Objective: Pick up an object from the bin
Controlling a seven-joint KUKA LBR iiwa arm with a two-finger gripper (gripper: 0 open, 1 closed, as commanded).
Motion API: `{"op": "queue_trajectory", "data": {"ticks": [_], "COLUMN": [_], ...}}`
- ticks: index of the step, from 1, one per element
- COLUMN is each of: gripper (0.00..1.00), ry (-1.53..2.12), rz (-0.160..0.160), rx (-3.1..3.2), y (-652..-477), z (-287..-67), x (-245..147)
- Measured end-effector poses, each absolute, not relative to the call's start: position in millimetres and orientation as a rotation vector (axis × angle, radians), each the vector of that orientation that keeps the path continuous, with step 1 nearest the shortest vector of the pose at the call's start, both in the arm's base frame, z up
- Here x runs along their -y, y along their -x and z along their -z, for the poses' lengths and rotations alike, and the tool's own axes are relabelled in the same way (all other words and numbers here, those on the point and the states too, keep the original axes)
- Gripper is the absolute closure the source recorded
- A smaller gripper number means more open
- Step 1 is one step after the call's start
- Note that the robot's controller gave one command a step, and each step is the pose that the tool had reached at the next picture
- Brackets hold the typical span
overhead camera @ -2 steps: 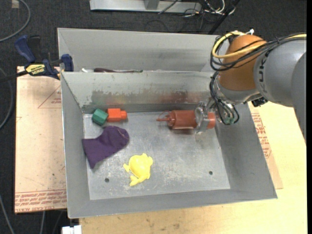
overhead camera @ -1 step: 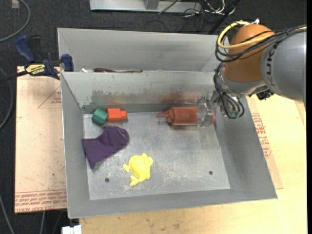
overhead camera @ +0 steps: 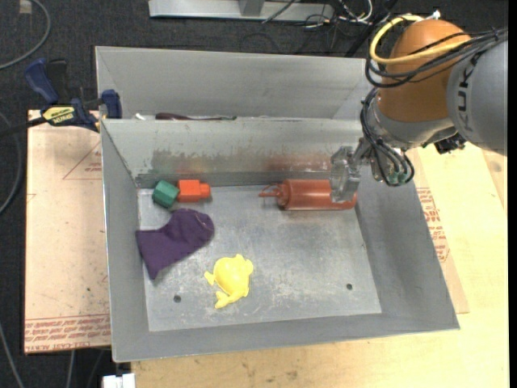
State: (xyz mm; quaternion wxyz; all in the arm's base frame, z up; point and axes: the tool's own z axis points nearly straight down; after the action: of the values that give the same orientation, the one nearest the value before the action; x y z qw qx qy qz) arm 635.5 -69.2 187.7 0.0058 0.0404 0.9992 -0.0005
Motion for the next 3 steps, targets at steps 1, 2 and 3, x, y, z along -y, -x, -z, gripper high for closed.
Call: {"op": "queue_trajectory", "data": {"ticks": [1, 2, 3], "gripper": [0.0, 0.0, 0.0], "ry": [-0.081, -0.06, -0.117], "rz": [0.002, 0.002, 0.0], "rx": [-3.13, -3.132, -3.127], "y": [-647.6, -653.0, -655.7], "z": [-190.8, -176.6, -161.6], "x": [68.7, 69.2, 60.5]}}
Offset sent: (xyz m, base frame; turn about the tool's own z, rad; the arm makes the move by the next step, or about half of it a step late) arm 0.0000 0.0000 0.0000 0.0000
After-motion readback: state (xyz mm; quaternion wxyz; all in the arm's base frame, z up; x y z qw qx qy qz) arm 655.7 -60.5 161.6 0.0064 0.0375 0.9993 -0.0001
